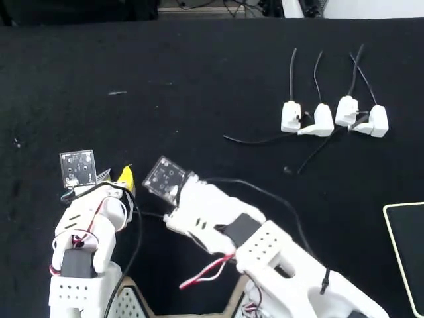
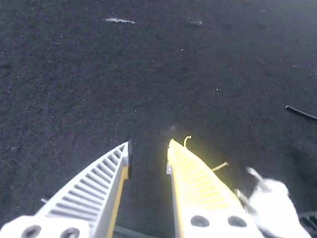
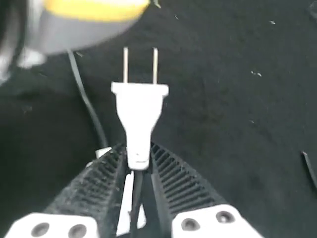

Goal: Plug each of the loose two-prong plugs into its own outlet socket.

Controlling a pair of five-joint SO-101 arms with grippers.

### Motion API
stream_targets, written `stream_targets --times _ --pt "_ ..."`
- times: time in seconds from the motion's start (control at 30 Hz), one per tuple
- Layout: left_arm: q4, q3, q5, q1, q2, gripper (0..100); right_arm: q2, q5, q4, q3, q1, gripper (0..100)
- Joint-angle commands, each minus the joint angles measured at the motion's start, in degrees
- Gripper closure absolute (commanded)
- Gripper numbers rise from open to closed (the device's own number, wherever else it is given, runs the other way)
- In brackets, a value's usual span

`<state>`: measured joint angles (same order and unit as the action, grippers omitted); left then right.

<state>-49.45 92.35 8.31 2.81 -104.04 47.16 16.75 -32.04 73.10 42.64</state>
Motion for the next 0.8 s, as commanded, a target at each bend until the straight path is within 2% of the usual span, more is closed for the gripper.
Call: stream_targets --times 0.0,0.2,0.27,0.4,0.47,0.63,0.77 --pt "0.88 -1.01 -0.26 -0.66 -0.44 87 -6.11 0.88 0.62 -4.26 -4.48 98.8" --pt "0.7 -1.19 -0.35 -0.13 -0.35 87 -23.34 -1.85 0.44 -16.57 -4.31 98.7" --pt "0.7 -1.27 -0.35 2.24 -0.44 87 -28.35 -3.16 -0.62 -20.7 -3.78 97.5" --pt "0.7 -2.86 0.18 8.31 -0.44 87 -38.11 -3.69 -6.42 -28.88 -2.2 87.4" --pt "0.88 -2.86 0.18 9.8 -0.44 87 -41.54 -3.25 -10.46 -32.48 -0.79 86.9" --pt "1.05 -2.86 0.18 9.98 -0.44 87 -40.92 -3.25 -20.04 -40.57 0.97 87.5" --pt "1.14 -2.86 0.18 9.98 -0.44 87 -40.75 -3.16 -16.0 -42.33 -0.18 87.5"
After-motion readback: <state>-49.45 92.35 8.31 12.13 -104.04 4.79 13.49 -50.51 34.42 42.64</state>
